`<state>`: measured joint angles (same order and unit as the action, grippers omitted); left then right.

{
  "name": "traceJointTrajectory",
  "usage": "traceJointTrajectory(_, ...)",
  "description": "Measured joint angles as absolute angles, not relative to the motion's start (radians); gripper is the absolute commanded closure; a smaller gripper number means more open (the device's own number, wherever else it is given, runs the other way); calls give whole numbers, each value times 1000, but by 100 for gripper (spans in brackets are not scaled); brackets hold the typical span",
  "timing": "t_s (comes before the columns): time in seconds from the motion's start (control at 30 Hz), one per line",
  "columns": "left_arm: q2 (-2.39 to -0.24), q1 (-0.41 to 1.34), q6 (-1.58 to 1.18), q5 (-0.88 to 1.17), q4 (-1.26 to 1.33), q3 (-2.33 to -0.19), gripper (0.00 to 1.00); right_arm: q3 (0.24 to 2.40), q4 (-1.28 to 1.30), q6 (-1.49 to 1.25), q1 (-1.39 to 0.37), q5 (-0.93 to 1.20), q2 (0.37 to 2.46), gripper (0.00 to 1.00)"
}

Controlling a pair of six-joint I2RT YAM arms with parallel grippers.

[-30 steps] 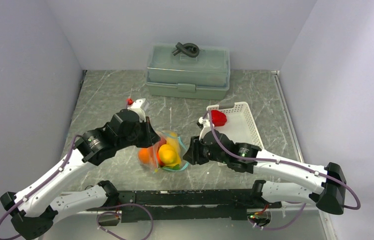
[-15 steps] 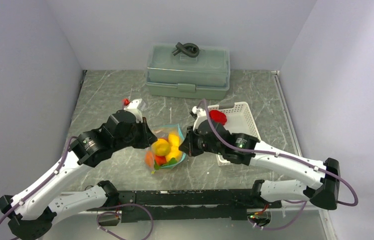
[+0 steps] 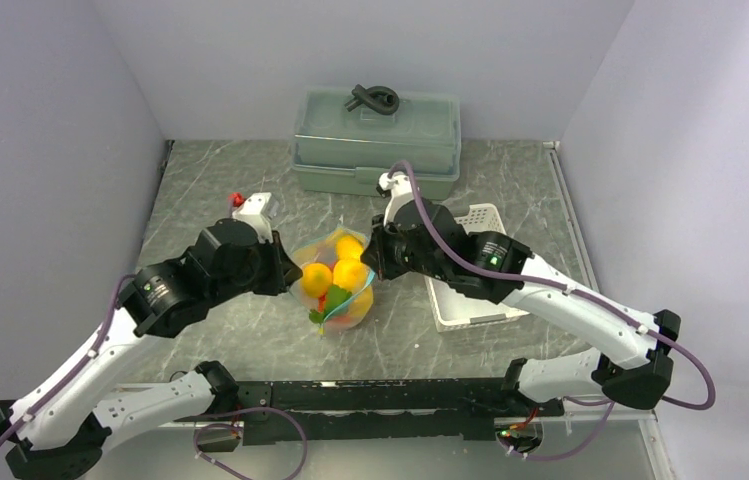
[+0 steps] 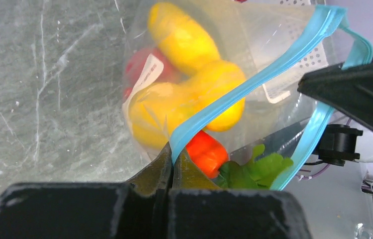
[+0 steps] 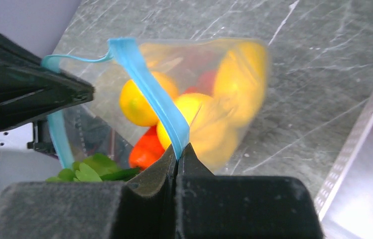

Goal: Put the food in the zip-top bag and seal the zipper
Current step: Adjust the zipper food storage bag at the center of the board.

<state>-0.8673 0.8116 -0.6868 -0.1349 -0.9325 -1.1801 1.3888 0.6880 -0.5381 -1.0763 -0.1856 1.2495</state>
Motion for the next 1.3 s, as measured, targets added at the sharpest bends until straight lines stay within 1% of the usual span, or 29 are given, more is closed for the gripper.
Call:
traceJointTrajectory(0.1, -851, 812, -676, -148, -936, -1195, 100, 1401, 698, -517, -1056, -202, 1251, 100)
traceJointTrajectory(0.2, -839, 812, -673, -164, -928, -1180, 100, 1365, 667, -512, -1008, -177, 1258, 100)
traceJointTrajectory(0.33, -849, 812, -679, -195, -890, -1078, 100, 1254, 594, -513, -925, -129, 1333, 100)
traceJointTrajectory(0.47, -907, 812, -693, -208, -881, -1013, 100, 1201, 595, -514, -910, -102, 1414, 100)
traceJointTrajectory(0.57, -921, 812, -691, -210, -896, -1023, 100, 1225, 610, -512, -911, -96, 1401, 100)
traceJointTrajectory(0.73, -916, 812, -674, -233, -926, -1146, 100, 1356, 628, -503, -912, -91, 1341, 100)
traceJointTrajectory(0.83, -896, 812, -671, -235, -923, -1174, 100, 1388, 617, -501, -912, -88, 1288, 100)
traceJointTrajectory(0.97, -889, 813, -673, -234, -919, -1163, 100, 1369, 596, -501, -912, -77, 1260, 100)
traceJointTrajectory(1.13, -908, 813, -673, -226, -919, -1118, 100, 1280, 590, -506, -912, -72, 1316, 100)
traceJointTrajectory(1.3, -913, 812, -669, -232, -924, -1118, 100, 1259, 593, -506, -912, -67, 1342, 100)
